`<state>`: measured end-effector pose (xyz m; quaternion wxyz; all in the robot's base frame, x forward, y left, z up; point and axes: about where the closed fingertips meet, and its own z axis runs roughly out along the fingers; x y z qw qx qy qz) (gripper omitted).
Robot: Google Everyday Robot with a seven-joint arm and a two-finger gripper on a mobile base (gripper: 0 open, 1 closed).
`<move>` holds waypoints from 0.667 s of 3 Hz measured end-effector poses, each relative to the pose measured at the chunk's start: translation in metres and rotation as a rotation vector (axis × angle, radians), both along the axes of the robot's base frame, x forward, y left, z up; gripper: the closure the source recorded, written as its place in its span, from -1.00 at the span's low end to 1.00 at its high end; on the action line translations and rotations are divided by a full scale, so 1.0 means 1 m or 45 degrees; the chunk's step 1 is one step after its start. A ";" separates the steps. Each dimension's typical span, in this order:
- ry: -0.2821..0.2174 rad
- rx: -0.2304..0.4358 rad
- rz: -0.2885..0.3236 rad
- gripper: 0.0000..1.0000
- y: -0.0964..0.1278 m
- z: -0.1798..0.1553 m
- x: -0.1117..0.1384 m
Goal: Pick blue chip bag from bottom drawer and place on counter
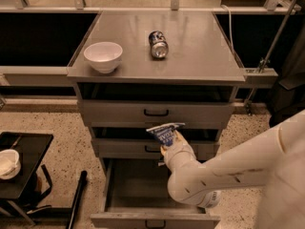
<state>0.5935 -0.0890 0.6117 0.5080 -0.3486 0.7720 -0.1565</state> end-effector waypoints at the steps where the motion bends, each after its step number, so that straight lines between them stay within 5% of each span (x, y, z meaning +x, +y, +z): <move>1: -0.189 -0.112 0.039 1.00 0.035 0.079 -0.007; 2: -0.253 -0.122 -0.026 1.00 0.023 0.118 -0.010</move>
Offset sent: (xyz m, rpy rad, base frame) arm -0.0070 0.0301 0.0609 -0.0787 -0.1149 0.0354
